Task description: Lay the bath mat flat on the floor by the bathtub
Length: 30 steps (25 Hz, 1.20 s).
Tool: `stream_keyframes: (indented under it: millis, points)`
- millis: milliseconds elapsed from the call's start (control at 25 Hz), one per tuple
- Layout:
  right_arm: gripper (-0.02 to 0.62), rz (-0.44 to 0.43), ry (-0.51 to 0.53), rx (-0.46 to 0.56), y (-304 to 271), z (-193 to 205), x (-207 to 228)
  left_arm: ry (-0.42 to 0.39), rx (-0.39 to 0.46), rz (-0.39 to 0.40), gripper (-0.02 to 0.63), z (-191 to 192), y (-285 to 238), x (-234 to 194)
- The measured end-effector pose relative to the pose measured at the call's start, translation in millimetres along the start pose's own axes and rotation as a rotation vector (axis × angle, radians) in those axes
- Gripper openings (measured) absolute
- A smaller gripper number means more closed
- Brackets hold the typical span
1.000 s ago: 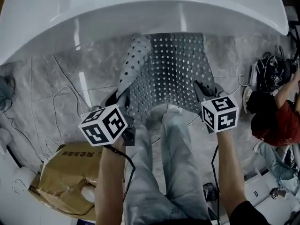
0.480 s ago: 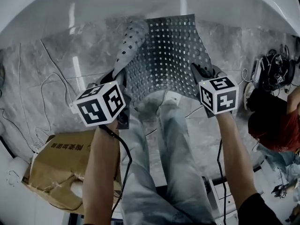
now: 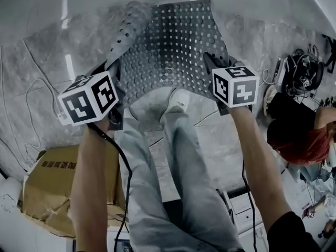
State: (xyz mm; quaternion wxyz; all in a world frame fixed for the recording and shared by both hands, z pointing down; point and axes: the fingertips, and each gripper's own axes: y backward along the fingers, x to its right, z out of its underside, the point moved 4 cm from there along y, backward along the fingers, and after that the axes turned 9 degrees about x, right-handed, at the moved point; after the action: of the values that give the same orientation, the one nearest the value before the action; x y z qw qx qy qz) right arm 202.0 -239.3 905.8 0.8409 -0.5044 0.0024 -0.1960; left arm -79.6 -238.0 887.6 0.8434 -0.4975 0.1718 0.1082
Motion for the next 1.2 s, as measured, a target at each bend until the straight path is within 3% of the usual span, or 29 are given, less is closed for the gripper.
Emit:
stream_keyframes:
  millis: [800, 1200]
  points:
    - [0.029, 0.063, -0.028, -0.003, -89.7, 26.4, 25.6, -0.116, -0.046, -0.033, 0.023, 0.4, -83.5, -51.7]
    - [0.029, 0.081, -0.012, 0.001, -124.3, 43.5, 39.0, -0.166, -0.057, -0.063, 0.023, 23.6, -113.6, -78.0]
